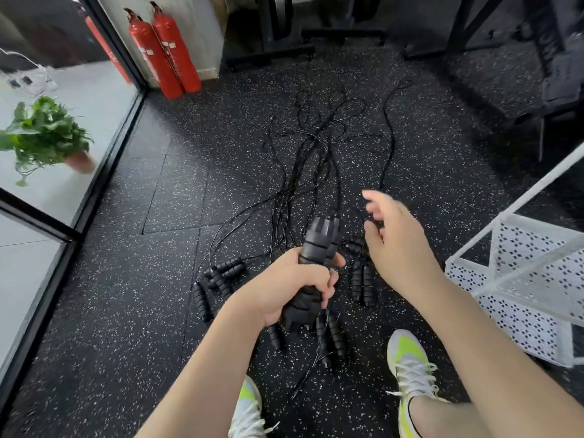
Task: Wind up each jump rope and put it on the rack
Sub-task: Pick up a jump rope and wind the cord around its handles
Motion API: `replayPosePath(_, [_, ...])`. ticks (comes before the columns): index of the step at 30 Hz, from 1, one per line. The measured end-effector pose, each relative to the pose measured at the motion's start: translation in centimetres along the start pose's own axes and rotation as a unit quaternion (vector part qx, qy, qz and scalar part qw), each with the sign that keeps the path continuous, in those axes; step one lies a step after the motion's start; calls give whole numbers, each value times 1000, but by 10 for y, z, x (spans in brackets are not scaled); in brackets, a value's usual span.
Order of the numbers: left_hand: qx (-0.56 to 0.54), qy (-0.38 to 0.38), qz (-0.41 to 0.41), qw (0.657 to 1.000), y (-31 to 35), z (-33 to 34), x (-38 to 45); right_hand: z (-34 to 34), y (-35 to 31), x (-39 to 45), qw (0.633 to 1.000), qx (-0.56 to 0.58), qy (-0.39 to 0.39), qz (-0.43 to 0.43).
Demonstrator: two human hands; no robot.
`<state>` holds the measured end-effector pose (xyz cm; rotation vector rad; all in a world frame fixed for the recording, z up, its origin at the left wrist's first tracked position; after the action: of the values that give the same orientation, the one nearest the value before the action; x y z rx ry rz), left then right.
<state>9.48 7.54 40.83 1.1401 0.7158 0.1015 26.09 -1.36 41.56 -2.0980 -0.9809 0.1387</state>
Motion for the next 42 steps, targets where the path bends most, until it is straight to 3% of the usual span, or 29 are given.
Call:
replayPosePath(3, [59, 21, 4, 998, -2, -2, 0, -3, -11, 0, 991, 36, -6, -132])
replayPosePath(5, [102, 35, 5, 994, -3, -6, 2, 1, -9, -1, 986, 44, -31, -155])
replayPosePath(11, [193, 55, 28, 979, -4, -17, 0, -6, -13, -3, 988, 66, -77, -112])
replayPosePath(14, [249, 98, 35, 963, -2, -25, 1, -10, -15, -3, 990, 22, -122, -66])
replayPosePath(16, [249, 135, 46, 958, -1, -29, 2, -10, -19, -8, 990, 51, -123, -51])
replayPosePath(19, [137, 153, 54, 977, 0, -27, 3, -2, -30, -16, 983, 176, -43, 1])
replayPosePath(21, [40, 129, 55, 989, 1, -23, 3, 4, -39, -19, 970, 239, 15, 43])
replayPosePath(24, [-93, 68, 68, 991, 4, -14, 3, 9, -48, -23, 962, 259, 36, 73])
replayPosePath(27, [-190, 63, 102, 974, 10, -7, 3, 10, -57, -30, 949, 297, -7, 103])
replayPosePath(31, [-300, 127, 103, 940, 16, -10, 2, 15, -69, -44, 976, 199, -75, 45])
replayPosePath(35, [-387, 187, 128, 894, 24, -16, 4, 24, -68, -57, 987, 131, -91, -16])
replayPosePath(38, [-450, 186, 150, 861, 29, -24, 5, 27, -68, -62, 988, 97, -114, -33])
replayPosePath(42, [-466, 168, 165, 853, 32, -29, 5, 26, -67, -64, 977, 133, -168, 18])
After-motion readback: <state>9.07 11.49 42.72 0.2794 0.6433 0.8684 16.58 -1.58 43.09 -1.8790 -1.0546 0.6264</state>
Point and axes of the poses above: each hand's wrist, its own x-axis towards the middle knuckle, its own z-axis out of the palm, y = z × x, the point moved 2 cm from there along x, towards the middle knuckle, and after that the axes turned 11 degrees about y, right-handed, at the moved point
